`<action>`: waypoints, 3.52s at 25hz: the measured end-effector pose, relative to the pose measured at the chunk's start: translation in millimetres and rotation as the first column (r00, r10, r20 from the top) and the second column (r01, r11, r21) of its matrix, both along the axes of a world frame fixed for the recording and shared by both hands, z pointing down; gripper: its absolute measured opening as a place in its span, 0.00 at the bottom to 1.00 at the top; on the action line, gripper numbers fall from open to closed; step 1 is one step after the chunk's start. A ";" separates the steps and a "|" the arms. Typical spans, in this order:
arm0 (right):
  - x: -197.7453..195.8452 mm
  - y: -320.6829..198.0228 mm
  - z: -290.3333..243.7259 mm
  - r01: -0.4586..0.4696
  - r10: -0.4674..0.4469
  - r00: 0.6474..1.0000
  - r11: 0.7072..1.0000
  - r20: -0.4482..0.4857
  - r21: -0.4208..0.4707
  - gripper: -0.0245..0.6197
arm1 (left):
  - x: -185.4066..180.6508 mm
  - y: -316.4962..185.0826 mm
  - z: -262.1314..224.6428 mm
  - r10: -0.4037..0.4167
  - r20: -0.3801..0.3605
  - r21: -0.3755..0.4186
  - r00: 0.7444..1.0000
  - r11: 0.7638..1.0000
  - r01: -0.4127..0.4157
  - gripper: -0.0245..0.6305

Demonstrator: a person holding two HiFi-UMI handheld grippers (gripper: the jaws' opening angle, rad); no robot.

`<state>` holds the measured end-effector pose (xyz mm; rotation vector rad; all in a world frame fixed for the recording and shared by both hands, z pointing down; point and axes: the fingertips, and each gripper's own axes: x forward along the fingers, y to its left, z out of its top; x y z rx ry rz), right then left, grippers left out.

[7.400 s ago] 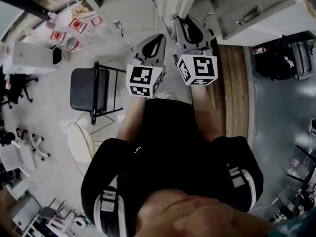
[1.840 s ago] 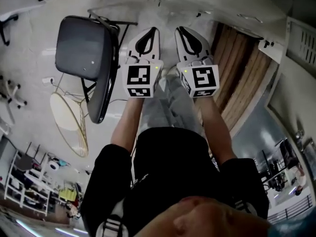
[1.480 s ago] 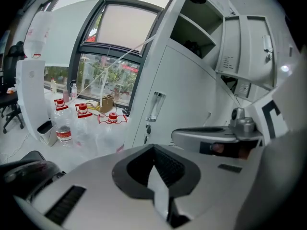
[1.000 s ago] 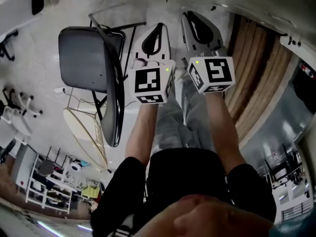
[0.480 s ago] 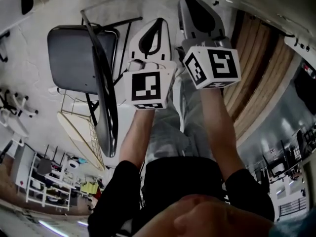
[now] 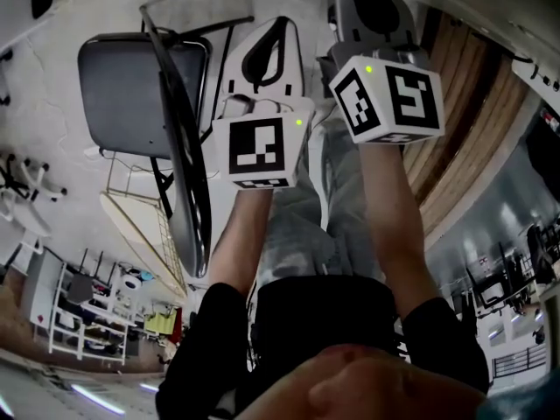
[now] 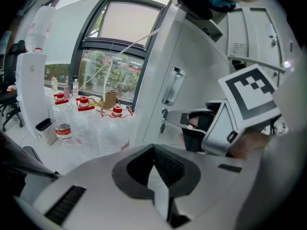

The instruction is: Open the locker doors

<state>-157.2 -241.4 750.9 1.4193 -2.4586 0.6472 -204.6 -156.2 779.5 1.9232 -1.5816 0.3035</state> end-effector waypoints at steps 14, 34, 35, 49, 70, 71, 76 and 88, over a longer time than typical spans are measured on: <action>4.3 -4.9 0.7 -0.095 0.095 0.995 0.995 -0.015 -0.020 0.10 | 2.5 5.2 4.5 0.024 -0.004 -0.011 1.000 1.000 -0.024 0.05; 6.9 -10.9 4.3 -0.160 0.204 0.936 0.972 0.288 -0.170 0.09 | 1.6 10.5 11.2 0.028 -0.005 -0.029 1.000 0.999 -0.028 0.05; 6.7 -11.2 3.7 -0.153 0.205 0.926 0.971 0.317 -0.183 0.09 | 1.7 11.3 12.1 0.028 -0.003 -0.032 1.000 0.999 -0.028 0.05; 12.1 -15.2 6.6 -0.095 0.295 0.741 0.935 0.603 -0.341 0.09 | -2.2 22.9 20.6 0.036 0.039 -0.044 0.999 0.998 -0.034 0.05; 19.3 -13.8 16.3 -0.025 0.504 0.334 0.849 0.797 -0.527 0.09 | -2.2 23.1 13.0 0.021 0.056 0.008 0.998 1.000 -0.021 0.05; 19.5 -13.9 16.2 -0.029 0.501 0.340 0.851 0.796 -0.524 0.09 | -2.1 23.9 13.4 0.023 0.057 0.006 0.998 1.000 -0.023 0.05; 18.8 -13.2 14.8 -0.033 0.485 0.379 0.858 0.788 -0.512 0.09 | 0.8 26.4 15.3 0.042 0.062 -0.004 0.997 0.999 -0.042 0.05; 18.3 -10.9 -0.6 -0.075 0.228 0.810 0.954 0.540 -0.291 0.25 | -5.3 25.7 19.4 0.032 0.066 -0.015 0.997 0.999 -0.031 0.05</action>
